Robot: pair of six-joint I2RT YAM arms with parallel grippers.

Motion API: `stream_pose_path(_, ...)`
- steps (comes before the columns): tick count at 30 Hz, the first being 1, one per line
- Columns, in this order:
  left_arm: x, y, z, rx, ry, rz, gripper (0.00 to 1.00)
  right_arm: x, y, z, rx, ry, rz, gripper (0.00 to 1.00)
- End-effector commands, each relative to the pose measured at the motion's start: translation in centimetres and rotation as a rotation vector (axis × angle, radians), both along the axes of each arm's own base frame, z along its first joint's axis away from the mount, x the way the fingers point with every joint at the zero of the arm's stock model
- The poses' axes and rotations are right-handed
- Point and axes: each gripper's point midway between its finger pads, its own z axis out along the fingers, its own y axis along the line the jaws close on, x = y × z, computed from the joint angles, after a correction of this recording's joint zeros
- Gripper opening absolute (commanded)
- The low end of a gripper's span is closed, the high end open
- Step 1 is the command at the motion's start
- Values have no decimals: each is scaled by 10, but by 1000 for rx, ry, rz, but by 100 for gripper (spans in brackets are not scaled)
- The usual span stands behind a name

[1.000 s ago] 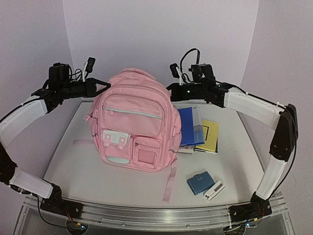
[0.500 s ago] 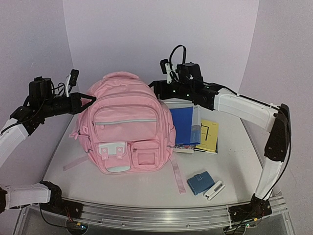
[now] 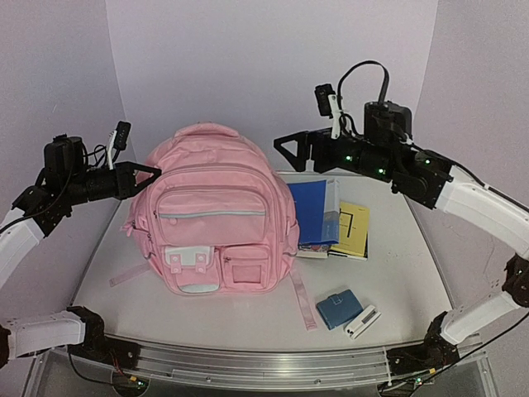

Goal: Pack the student bag
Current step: Adjust the student bag at the center of the board.

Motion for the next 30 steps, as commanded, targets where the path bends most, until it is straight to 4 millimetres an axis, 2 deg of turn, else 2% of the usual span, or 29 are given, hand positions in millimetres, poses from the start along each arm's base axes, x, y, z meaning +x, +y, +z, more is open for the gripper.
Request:
stream_pose_path(1, -6, -1, -6, 19, 34, -13, 0, -40, 4, -11, -7, 36, 172, 98)
stream_pose_path(3, -6, 0, -6, 21, 28, -10, 0, -53, 6, -17, -21, 53, 207, 98)
stream_pose_path(5, -6, 1, -6, 24, 28, -6, 0, -56, 8, -27, -50, 69, 192, 98)
stream_pose_path(11, 0, -3, -14, 22, 66, -14, 0, -52, 25, -61, -134, 105, 152, 94)
stream_pose_path(17, -1, -2, -9, 17, 50, -9, 0, -35, 33, -88, -233, 90, 57, 89)
stream_pose_path(20, -1, -1, -10, 22, 51, -1, 0, -35, 45, -90, -247, 77, 79, 77)
stream_pose_path(22, 0, 0, -12, 25, 57, 5, 0, -36, 58, -90, -248, 60, 98, 60)
stream_pose_path(24, 0, 1, -12, 27, 57, 12, 0, -35, 69, -87, -239, 32, 97, 42)
stream_pose_path(27, 0, 3, -8, 29, 45, 25, 0, -19, 74, -72, -182, -33, 21, 4)
stream_pose_path(28, -1, 4, -7, 31, 41, 26, 0, -13, 74, -64, -154, -61, -13, 0)
stream_pose_path(30, -2, 4, -4, 33, 36, 26, 0, 0, 69, -51, -121, -114, -101, 0)
